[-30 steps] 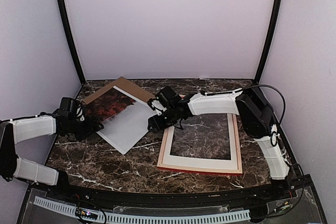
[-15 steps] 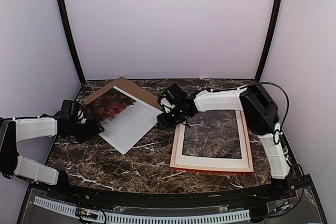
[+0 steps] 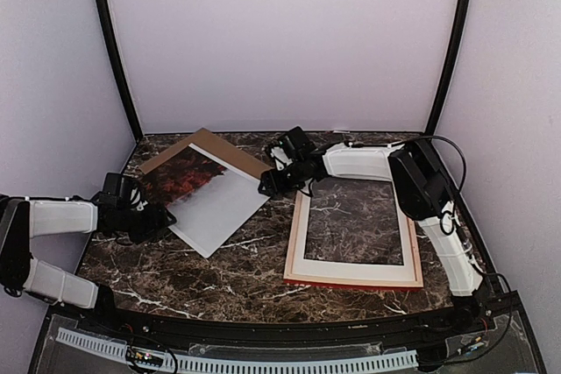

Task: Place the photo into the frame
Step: Adjust the frame body at the center of the board, then pick up the photo from the backboard.

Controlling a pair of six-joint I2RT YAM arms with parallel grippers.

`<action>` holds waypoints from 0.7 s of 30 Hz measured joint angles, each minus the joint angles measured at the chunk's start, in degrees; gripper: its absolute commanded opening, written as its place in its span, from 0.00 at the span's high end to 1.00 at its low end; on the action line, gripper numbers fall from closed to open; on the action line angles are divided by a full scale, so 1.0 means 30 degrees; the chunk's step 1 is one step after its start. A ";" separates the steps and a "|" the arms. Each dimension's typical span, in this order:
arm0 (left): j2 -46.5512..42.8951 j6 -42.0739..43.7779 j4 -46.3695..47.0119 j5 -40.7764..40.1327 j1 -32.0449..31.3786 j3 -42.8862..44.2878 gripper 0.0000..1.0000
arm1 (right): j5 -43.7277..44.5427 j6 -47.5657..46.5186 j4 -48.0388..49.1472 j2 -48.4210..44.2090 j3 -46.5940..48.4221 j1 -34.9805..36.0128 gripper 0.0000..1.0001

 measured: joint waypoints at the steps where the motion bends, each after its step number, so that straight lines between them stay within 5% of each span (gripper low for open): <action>1: 0.0000 -0.0087 0.0189 0.0051 0.0000 -0.0073 0.18 | -0.0233 0.0109 0.0226 0.0146 0.0146 -0.0044 0.30; 21: 0.0903 -0.1020 0.4029 0.1472 0.0109 -0.1078 0.27 | -0.4648 0.2368 0.2506 0.0503 -0.0634 -0.0226 0.60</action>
